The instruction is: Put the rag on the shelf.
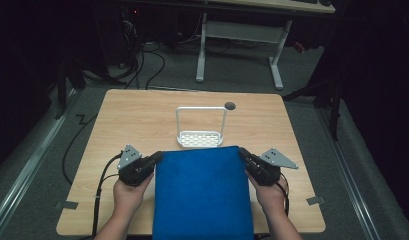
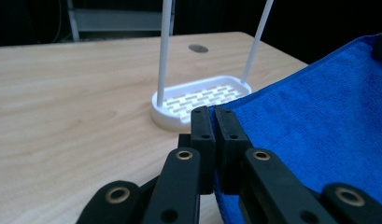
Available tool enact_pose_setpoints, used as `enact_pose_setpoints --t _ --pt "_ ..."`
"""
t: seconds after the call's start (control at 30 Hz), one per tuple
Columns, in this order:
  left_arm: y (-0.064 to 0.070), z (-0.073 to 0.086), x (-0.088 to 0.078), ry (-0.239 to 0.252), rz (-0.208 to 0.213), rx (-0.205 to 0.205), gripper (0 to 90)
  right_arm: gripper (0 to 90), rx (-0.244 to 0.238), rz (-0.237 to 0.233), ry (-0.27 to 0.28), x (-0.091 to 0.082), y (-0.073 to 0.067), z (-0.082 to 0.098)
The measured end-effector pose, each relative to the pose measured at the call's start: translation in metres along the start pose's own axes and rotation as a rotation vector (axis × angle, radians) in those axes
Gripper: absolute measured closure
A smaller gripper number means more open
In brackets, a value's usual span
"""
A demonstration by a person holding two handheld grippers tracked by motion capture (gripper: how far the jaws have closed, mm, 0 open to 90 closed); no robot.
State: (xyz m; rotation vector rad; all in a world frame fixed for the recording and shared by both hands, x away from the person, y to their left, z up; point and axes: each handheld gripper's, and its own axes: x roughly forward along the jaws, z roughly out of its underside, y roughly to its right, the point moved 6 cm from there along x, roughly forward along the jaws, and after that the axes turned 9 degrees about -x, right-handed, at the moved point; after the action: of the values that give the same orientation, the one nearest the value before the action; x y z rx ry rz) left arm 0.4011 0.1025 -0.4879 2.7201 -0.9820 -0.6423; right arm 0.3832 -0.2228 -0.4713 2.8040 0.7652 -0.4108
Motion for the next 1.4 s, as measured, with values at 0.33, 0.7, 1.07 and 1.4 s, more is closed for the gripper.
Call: enact_pose_setpoints --t 0.33,0.7,1.07,1.4 --pt "0.008 -0.042 -0.013 0.097 -0.006 0.033 87.6 88.2 -0.016 0.04 0.102 -0.012 0.012 -0.042" --pt "0.015 -0.08 -0.02 0.186 -0.008 0.059 87.7 88.3 -0.032 0.06 0.173 -0.02 0.019 -0.072" --pt "0.019 -0.115 -0.022 0.243 -0.018 0.114 87.8 88.3 -0.049 0.078 0.247 -0.028 0.029 -0.105" --pt "0.005 -0.145 0.0 0.263 -0.016 0.119 87.8 88.4 -0.015 0.084 0.256 -0.005 0.049 -0.121"
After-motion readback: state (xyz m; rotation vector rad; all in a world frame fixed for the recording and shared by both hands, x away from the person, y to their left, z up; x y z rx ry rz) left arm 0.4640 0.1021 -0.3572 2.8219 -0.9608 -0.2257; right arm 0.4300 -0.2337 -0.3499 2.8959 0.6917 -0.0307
